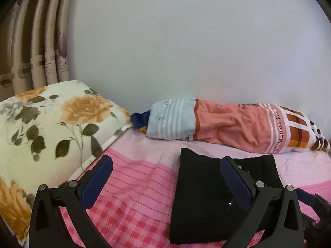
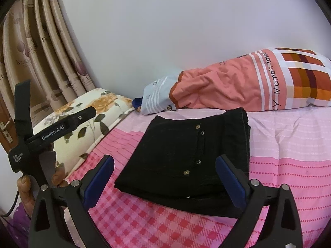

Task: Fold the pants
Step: 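Release the right gripper and withdraw both grippers from the folded pants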

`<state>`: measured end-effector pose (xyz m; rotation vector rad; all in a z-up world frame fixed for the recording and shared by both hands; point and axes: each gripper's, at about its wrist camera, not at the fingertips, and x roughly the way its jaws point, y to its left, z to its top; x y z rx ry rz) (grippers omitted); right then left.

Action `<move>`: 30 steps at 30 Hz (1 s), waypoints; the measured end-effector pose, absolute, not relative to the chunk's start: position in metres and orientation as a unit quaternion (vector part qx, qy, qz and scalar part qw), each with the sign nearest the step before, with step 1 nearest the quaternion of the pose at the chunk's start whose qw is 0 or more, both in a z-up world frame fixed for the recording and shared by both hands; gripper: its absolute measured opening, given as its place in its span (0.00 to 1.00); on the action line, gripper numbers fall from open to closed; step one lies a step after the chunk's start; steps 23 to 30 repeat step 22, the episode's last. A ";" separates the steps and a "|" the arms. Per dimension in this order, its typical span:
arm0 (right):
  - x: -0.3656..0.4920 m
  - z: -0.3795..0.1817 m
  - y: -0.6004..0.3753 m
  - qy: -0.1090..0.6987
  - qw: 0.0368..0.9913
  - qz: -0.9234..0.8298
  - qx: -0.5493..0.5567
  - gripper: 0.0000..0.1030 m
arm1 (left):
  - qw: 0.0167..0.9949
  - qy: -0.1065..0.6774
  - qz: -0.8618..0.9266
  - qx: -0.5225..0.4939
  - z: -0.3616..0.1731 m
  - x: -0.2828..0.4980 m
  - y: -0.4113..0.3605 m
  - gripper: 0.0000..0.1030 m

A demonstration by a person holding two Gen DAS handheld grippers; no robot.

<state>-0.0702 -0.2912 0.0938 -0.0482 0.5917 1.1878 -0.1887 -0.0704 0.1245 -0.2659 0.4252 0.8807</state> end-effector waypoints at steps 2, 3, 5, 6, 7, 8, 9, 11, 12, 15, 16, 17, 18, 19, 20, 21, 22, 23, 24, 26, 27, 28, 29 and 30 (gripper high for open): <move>-0.074 0.096 -0.290 0.273 0.787 0.553 -0.026 0.97 | 0.856 0.205 0.461 -0.115 0.124 -0.190 -0.074 1.00; -0.075 0.096 -0.289 0.273 0.786 0.554 -0.028 0.97 | 0.848 0.205 0.477 -0.105 0.123 -0.190 -0.077 1.00; -0.079 0.098 -0.288 0.272 0.784 0.557 -0.029 0.97 | 0.849 0.221 0.466 -0.113 0.119 -0.191 -0.076 1.00; -0.081 0.098 -0.287 0.273 0.783 0.558 -0.031 0.97 | 0.854 0.227 0.449 -0.131 0.116 -0.194 -0.073 1.00; -0.082 0.098 -0.286 0.273 0.783 0.558 -0.032 0.97 | 0.856 0.230 0.439 -0.145 0.113 -0.197 -0.070 1.00; -0.083 0.097 -0.284 0.274 0.782 0.559 -0.033 0.97 | 0.855 0.231 0.438 -0.155 0.111 -0.201 -0.069 1.00; -0.085 0.097 -0.283 0.276 0.780 0.560 -0.036 0.97 | 0.853 0.232 0.440 -0.159 0.109 -0.204 -0.068 1.00; -0.088 0.095 -0.279 0.279 0.778 0.562 -0.039 0.97 | 0.848 0.238 0.444 -0.167 0.105 -0.210 -0.064 1.00; -0.089 0.094 -0.277 0.281 0.775 0.564 -0.040 0.97 | 0.848 0.239 0.442 -0.172 0.103 -0.213 -0.063 1.00; -0.098 0.091 -0.264 0.284 0.769 0.571 -0.049 0.98 | 0.834 0.238 0.468 -0.170 0.095 -0.224 -0.059 1.00; -0.102 0.091 -0.257 0.285 0.765 0.575 -0.051 0.98 | 0.825 0.239 0.485 -0.164 0.093 -0.228 -0.057 1.00; -0.105 0.090 -0.251 0.286 0.760 0.581 -0.052 0.99 | 0.820 0.238 0.493 -0.166 0.090 -0.233 -0.055 1.00; -0.110 0.090 -0.241 0.287 0.753 0.589 -0.055 1.00 | 0.816 0.237 0.498 -0.173 0.088 -0.239 -0.051 1.00; -0.115 0.089 -0.231 0.287 0.748 0.596 -0.059 1.00 | 0.811 0.235 0.504 -0.181 0.085 -0.245 -0.048 1.00; -0.120 0.089 -0.220 0.287 0.742 0.602 -0.064 1.00 | 0.805 0.231 0.512 -0.190 0.083 -0.254 -0.042 1.00; -0.124 0.089 -0.207 0.288 0.737 0.608 -0.068 1.00 | 0.801 0.226 0.517 -0.201 0.080 -0.263 -0.035 1.00; -0.127 0.088 -0.192 0.293 0.730 0.614 -0.067 1.00 | 0.792 0.226 0.527 -0.208 0.077 -0.273 -0.027 1.00; -0.127 0.088 -0.192 0.293 0.730 0.614 -0.067 1.00 | 0.792 0.226 0.527 -0.208 0.077 -0.273 -0.027 1.00; -0.127 0.088 -0.192 0.293 0.730 0.614 -0.067 1.00 | 0.792 0.226 0.527 -0.208 0.077 -0.273 -0.027 1.00; -0.127 0.088 -0.192 0.293 0.730 0.614 -0.067 1.00 | 0.792 0.226 0.527 -0.208 0.077 -0.273 -0.027 1.00; -0.127 0.088 -0.192 0.293 0.730 0.614 -0.067 1.00 | 0.792 0.226 0.527 -0.208 0.077 -0.273 -0.027 1.00; -0.127 0.088 -0.192 0.293 0.730 0.614 -0.067 1.00 | 0.792 0.226 0.527 -0.208 0.077 -0.273 -0.027 1.00; -0.127 0.088 -0.192 0.293 0.730 0.614 -0.067 1.00 | 0.792 0.226 0.527 -0.208 0.077 -0.273 -0.027 1.00; -0.127 0.088 -0.192 0.293 0.730 0.614 -0.067 1.00 | 0.792 0.226 0.527 -0.208 0.077 -0.273 -0.027 1.00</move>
